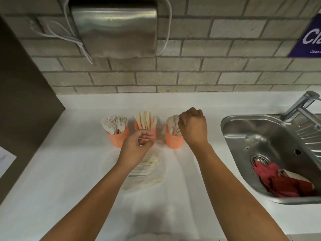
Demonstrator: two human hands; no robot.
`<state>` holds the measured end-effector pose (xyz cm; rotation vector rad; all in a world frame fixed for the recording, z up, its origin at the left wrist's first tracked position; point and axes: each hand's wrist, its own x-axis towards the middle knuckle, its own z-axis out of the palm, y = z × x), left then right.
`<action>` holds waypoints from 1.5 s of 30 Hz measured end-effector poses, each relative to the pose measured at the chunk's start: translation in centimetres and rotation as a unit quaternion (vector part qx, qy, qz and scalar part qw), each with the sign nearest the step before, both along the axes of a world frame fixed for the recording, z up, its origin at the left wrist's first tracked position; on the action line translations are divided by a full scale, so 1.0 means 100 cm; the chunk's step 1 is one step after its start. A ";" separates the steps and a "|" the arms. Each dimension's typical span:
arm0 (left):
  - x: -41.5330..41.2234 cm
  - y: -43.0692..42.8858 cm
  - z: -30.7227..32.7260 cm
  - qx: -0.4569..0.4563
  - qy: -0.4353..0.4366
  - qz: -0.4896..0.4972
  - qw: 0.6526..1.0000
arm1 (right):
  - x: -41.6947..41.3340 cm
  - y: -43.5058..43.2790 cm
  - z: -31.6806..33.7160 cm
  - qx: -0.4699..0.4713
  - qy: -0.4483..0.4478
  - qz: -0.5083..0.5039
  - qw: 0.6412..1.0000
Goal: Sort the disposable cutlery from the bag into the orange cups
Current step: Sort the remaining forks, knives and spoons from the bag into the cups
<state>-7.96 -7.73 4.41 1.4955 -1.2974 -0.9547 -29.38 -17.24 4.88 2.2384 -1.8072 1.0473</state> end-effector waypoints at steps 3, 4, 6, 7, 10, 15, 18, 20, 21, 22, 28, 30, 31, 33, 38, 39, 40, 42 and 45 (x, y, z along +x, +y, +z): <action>0.008 0.010 -0.003 0.001 -0.071 -0.004 0.997 | 0.001 0.006 -0.008 0.022 0.073 -0.026 0.997; 0.012 0.012 -0.005 0.003 -0.093 -0.003 0.996 | 0.002 0.009 -0.007 0.016 0.063 -0.021 0.998; 0.024 0.017 -0.009 0.015 -0.128 0.000 0.992 | 0.012 0.018 0.000 -0.018 0.023 0.000 1.000; 0.030 0.019 -0.011 0.024 -0.144 -0.002 0.989 | 0.019 0.023 0.004 -0.033 -0.002 0.022 0.999; 0.048 0.024 -0.019 0.060 -0.223 -0.036 0.972 | 0.051 0.041 0.005 -0.012 -0.071 0.166 0.983; 0.064 0.025 -0.040 0.098 -0.408 -0.092 0.903 | 0.095 0.067 -0.029 0.236 0.016 0.297 0.925; 0.069 0.029 -0.049 0.112 -0.468 -0.095 0.871 | 0.110 0.076 -0.051 0.296 0.145 0.248 0.911; 0.072 0.032 -0.053 0.114 -0.502 -0.098 0.852 | 0.116 0.080 -0.059 0.315 0.200 0.231 0.899; 0.073 0.034 -0.054 0.118 -0.517 -0.101 0.842 | 0.118 0.082 -0.061 0.318 0.213 0.227 0.896; 0.073 0.035 -0.056 0.125 -0.528 -0.104 0.833 | 0.119 0.083 -0.063 0.317 0.222 0.222 0.895; 0.079 0.041 -0.063 0.145 -0.550 -0.101 0.816 | 0.126 0.081 -0.070 0.296 0.234 0.203 0.903; 0.083 0.041 -0.064 0.145 -0.544 -0.104 0.820 | 0.128 0.078 -0.071 0.305 0.234 0.198 0.901; 0.084 0.041 -0.065 0.145 -0.542 -0.106 0.821 | 0.129 0.077 -0.071 0.305 0.234 0.196 0.902; 0.087 0.040 -0.064 0.144 -0.533 -0.112 0.827 | 0.131 0.074 -0.070 0.303 0.240 0.192 0.902; 0.091 0.034 -0.062 0.128 -0.490 -0.122 0.854 | 0.131 0.069 -0.072 0.294 0.287 0.183 0.893; 0.092 0.033 -0.061 0.127 -0.481 -0.123 0.859 | 0.131 0.069 -0.073 0.293 0.290 0.180 0.893; 0.093 0.032 -0.061 0.128 -0.471 -0.124 0.864 | 0.132 0.069 -0.074 0.294 0.292 0.176 0.893; 0.094 0.031 -0.060 0.132 -0.445 -0.127 0.876 | 0.133 0.070 -0.077 0.296 0.290 0.168 0.894; 0.097 0.028 -0.059 0.135 -0.420 -0.134 0.887 | 0.131 0.070 -0.079 0.308 0.276 0.175 0.894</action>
